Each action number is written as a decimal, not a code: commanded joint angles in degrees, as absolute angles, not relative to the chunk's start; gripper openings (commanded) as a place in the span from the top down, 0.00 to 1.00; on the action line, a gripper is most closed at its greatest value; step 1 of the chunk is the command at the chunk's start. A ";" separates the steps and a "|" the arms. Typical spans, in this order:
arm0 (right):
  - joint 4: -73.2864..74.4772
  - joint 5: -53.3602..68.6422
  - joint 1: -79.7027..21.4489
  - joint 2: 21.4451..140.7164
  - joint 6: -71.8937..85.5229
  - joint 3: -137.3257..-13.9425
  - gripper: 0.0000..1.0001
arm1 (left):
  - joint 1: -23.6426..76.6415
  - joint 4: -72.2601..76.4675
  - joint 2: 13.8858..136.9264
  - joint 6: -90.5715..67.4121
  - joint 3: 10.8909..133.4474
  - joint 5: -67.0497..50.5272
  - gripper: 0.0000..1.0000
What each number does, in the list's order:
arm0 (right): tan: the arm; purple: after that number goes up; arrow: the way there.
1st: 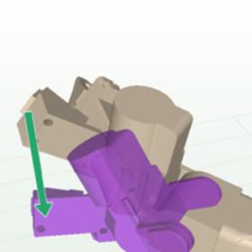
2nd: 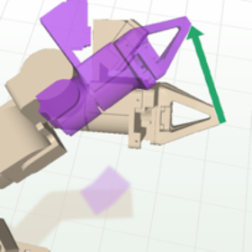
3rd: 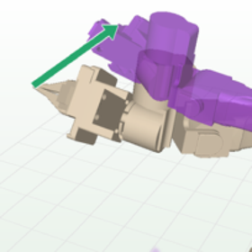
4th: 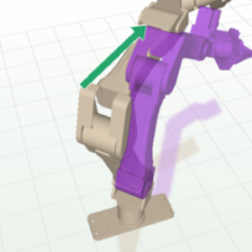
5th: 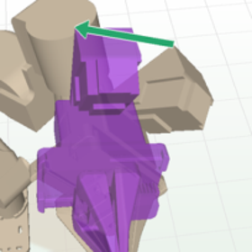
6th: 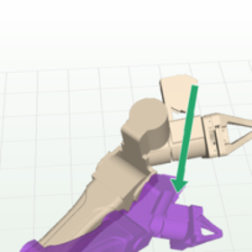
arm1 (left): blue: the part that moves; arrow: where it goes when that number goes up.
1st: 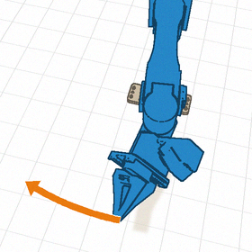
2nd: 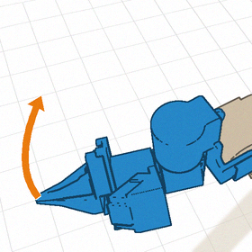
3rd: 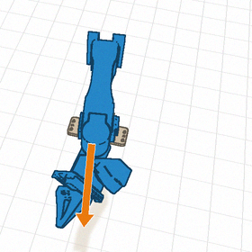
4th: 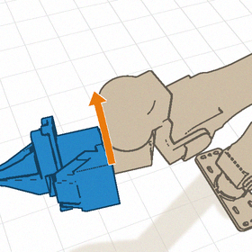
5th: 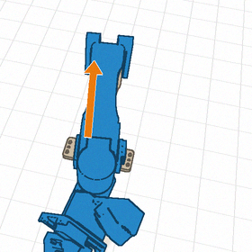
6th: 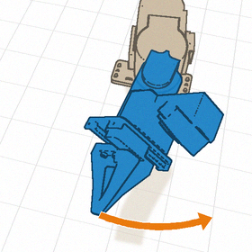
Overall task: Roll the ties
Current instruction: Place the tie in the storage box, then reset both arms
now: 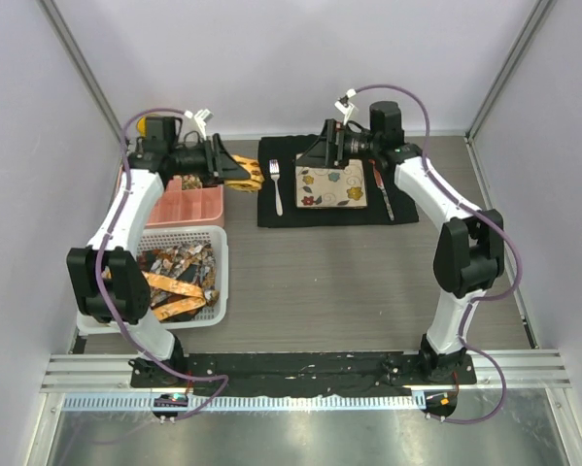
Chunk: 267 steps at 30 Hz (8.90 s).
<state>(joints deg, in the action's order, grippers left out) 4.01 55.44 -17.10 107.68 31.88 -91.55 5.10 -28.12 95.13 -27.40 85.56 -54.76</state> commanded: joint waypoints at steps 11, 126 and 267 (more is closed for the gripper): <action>5.82 59.33 -10.02 105.38 30.58 -88.70 0.01 | -8.17 -70.65 104.05 9.05 110.65 -43.69 1.00; 12.57 55.72 -10.20 107.84 22.24 -87.98 0.00 | -16.08 -64.16 118.57 16.26 110.74 -8.09 1.00; 38.76 13.89 -0.79 98.53 -7.47 -83.16 0.01 | 18.63 -50.09 112.84 3.01 115.93 -2.17 0.01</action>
